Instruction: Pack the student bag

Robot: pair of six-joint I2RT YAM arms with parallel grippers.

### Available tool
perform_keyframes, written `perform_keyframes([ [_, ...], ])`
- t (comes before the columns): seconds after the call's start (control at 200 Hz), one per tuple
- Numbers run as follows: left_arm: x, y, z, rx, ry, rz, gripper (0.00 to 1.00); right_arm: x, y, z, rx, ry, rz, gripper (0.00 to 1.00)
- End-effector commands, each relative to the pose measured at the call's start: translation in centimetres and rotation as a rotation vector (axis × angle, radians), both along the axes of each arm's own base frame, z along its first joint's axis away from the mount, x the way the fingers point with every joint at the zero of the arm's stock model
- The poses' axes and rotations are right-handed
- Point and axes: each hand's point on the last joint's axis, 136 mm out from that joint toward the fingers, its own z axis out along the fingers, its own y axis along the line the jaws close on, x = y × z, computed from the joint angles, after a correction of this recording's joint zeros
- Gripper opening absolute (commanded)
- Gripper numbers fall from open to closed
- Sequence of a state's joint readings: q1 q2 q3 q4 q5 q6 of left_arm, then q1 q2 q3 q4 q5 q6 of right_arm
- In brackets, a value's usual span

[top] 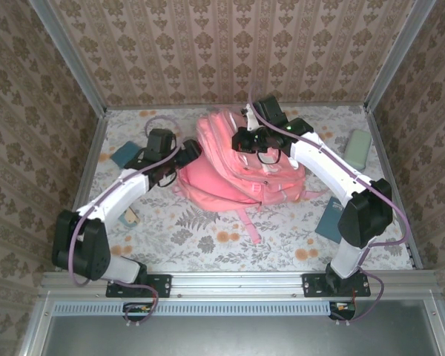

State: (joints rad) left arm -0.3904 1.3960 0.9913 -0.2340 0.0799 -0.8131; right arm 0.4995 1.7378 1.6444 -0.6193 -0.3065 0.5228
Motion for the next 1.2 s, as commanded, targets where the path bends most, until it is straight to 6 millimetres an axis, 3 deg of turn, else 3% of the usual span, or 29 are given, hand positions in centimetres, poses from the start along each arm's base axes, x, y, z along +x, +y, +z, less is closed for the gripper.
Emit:
perform_keyframes([
  [0.0,-1.9,1.6,0.6,0.073,-0.006,-0.033,0.94,0.7,-2.0,-0.7,-0.08,-0.033,-0.03,0.0],
  [0.155,-3.2,2.9,1.0,0.093,-0.016,-0.049,0.94,0.9,-2.4,-1.8,-0.117,-0.039,-0.023,0.01],
  [0.365,-4.2,3.0,-0.1,0.087,0.007,-0.078,0.93,0.7,-2.3,-3.7,-0.16,-0.005,0.015,0.03],
  [0.43,-4.3,2.8,-0.4,0.08,0.017,-0.088,0.93,0.8,-2.4,-4.0,-0.171,-0.005,0.016,0.1],
  [0.48,-4.4,2.6,-0.5,0.071,0.024,-0.097,0.93,0.9,-2.6,-4.1,-0.181,-0.006,0.007,0.25],
  [0.585,-4.5,2.3,-0.4,0.06,0.024,-0.11,0.92,0.8,-3.4,-3.9,-0.198,-0.014,-0.027,0.3],
  [0.625,-4.5,2.1,-0.3,0.057,0.022,-0.115,0.92,0.7,-4.1,-3.7,-0.209,-0.019,-0.054,0.38],
  [0.725,-4.6,1.5,0.1,0.05,0.009,-0.145,0.92,0.1,-7.0,-3.7,-0.258,-0.022,-0.158,0.55],
  [0.905,-5.2,-1.4,0.2,0.056,-0.007,-0.241,0.92,-2.9,-14.4,-4.7,-0.316,0.006,-0.375,0.66],
  [1.035,-6.1,-4.1,-0.3,0.075,-0.003,-0.314,0.92,-6.1,-20.6,-6.6,-0.338,0.06,-0.551,0.74],
  [1.195,-5.7,-5.4,-0.5,0.077,-0.002,-0.339,0.92,-10.2,-27.4,-10.4,-0.334,0.177,-0.753,0.8],
])
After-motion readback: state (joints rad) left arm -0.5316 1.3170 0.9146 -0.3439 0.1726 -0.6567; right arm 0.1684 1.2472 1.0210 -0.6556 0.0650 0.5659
